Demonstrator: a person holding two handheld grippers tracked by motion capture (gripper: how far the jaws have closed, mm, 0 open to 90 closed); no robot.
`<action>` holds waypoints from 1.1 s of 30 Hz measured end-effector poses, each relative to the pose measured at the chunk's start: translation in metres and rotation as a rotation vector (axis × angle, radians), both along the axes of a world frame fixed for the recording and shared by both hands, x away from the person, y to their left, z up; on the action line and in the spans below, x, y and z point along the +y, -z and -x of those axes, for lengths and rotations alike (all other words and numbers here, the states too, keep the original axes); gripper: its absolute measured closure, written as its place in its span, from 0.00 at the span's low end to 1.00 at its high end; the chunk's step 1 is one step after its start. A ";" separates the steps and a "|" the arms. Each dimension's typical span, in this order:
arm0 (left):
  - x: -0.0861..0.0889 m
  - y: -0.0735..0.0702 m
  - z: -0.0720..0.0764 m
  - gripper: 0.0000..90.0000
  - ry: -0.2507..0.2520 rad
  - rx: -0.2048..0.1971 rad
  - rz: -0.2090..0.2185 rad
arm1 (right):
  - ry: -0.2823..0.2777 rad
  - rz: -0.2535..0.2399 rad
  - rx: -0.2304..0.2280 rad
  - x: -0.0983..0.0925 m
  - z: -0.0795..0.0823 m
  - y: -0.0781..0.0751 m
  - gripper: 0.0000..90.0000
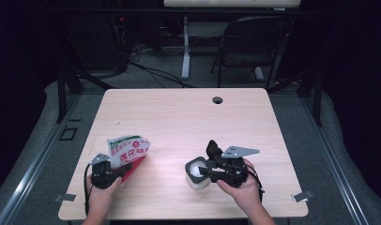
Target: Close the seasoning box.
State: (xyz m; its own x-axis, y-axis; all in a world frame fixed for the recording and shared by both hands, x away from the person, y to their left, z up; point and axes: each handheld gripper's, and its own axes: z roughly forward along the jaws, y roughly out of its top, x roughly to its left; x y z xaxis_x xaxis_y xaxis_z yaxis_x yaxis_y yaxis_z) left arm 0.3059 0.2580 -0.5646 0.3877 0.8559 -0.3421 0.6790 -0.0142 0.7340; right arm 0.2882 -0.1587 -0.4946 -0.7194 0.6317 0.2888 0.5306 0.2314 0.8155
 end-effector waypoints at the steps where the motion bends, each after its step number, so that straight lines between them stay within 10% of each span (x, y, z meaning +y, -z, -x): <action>1: 0.000 0.000 0.000 0.90 0.000 0.004 0.002 | 0.000 -0.002 0.000 0.000 0.000 0.000 0.66; 33: 0.005 0.004 0.002 0.94 -0.066 -0.012 -0.011 | 0.001 -0.002 0.002 0.000 0.000 0.001 0.66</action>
State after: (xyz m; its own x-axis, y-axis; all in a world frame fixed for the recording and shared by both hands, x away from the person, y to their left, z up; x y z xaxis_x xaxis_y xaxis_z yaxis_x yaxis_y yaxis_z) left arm 0.3044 0.2628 -0.5684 0.3345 0.8832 -0.3286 0.6699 0.0224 0.7421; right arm 0.2882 -0.1588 -0.4955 -0.7180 0.6320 0.2915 0.5327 0.2295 0.8146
